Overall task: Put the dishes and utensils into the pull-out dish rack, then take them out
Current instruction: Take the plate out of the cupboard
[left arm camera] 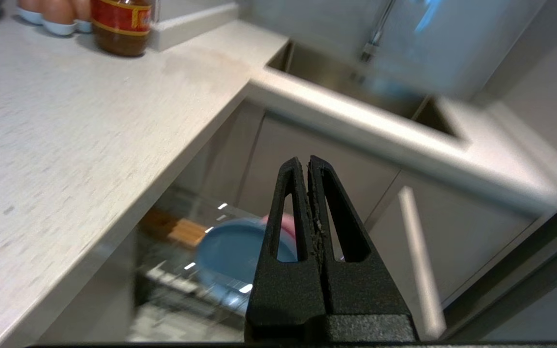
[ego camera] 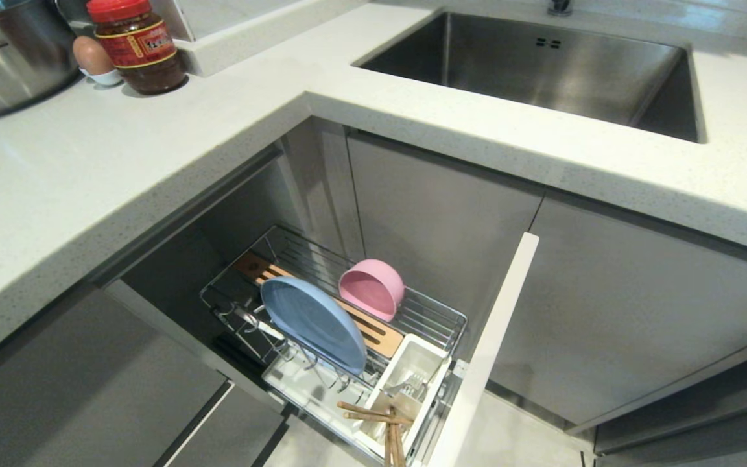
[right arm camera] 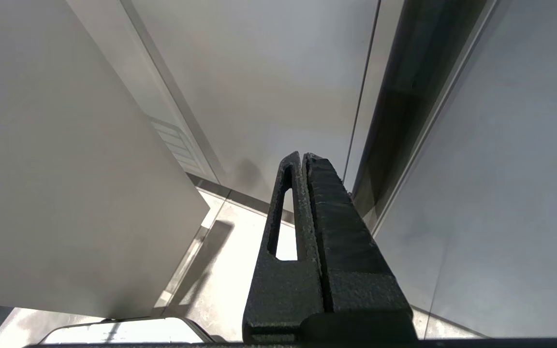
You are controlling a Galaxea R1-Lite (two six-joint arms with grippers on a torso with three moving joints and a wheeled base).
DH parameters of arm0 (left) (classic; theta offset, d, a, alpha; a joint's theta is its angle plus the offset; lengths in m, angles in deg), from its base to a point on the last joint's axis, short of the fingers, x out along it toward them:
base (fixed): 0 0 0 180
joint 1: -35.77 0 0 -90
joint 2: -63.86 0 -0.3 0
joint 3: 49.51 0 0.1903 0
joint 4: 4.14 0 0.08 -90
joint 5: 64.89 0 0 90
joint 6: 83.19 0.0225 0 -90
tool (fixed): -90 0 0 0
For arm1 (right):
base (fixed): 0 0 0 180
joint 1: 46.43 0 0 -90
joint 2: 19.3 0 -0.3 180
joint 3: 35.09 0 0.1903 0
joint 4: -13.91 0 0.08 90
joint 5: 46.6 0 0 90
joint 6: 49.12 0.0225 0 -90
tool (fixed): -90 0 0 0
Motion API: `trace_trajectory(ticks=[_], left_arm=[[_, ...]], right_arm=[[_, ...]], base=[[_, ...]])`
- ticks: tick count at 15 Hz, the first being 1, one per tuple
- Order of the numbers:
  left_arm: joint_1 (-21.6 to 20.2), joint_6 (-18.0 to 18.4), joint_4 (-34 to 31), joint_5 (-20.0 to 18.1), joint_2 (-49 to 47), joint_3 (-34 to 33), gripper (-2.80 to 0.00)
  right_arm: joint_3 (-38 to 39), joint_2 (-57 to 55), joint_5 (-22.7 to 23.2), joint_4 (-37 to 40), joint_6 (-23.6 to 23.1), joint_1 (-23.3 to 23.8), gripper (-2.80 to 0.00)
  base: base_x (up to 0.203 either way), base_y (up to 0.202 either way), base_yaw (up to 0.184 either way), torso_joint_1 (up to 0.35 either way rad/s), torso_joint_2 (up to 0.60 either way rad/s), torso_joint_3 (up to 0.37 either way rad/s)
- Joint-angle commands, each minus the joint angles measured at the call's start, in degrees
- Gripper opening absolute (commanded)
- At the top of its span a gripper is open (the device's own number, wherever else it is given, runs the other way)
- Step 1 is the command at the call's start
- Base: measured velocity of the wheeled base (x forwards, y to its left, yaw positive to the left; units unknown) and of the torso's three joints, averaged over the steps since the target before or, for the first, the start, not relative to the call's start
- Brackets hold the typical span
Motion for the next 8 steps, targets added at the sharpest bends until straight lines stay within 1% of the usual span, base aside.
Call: trace_trajectory(ticks=[1, 2, 3, 4, 6, 7, 8], left_arm=[[-0.85, 5.73, -4.87, -0.5, 10.08, -3.66, -2.8], [-0.96, 8.41, -6.6, -0.31, 12.73, -6.1, -2.8], [-1.07, 10.68, -7.03, 1.44, 13.49, -8.71, -2.8], [-1.11, 11.66, -5.75, 4.7, 13.43, -10.75, -2.8], [-1.14, 13.42, 1.13, 7.85, 13.41, -17.2, -2.8], [-1.14, 14.58, 5.76, 9.66, 13.4, -20.7, -2.8], [-1.15, 15.25, 11.31, 11.19, 13.4, -25.64, -2.8]], right_arm=[[0.0, 0.24, -0.01, -0.02, 0.04, 0.0, -2.8], [0.0, 0.24, -0.01, -0.02, 0.04, 0.0, -2.8], [0.0, 0.24, -0.01, -0.02, 0.04, 0.0, -2.8], [0.0, 0.24, -0.01, -0.02, 0.04, 0.0, -2.8], [0.0, 0.24, -0.01, -0.02, 0.04, 0.0, -2.8], [0.0, 0.24, -0.01, -0.02, 0.04, 0.0, -2.8], [0.0, 0.24, -0.01, -0.02, 0.04, 0.0, -2.8]], base=[[0.0, 0.0, 0.0, 0.0, 0.0, 0.0], [0.0, 0.0, 0.0, 0.0, 0.0, 0.0], [0.0, 0.0, 0.0, 0.0, 0.0, 0.0], [0.0, 0.0, 0.0, 0.0, 0.0, 0.0], [0.0, 0.0, 0.0, 0.0, 0.0, 0.0], [0.0, 0.0, 0.0, 0.0, 0.0, 0.0], [0.0, 0.0, 0.0, 0.0, 0.0, 0.0]])
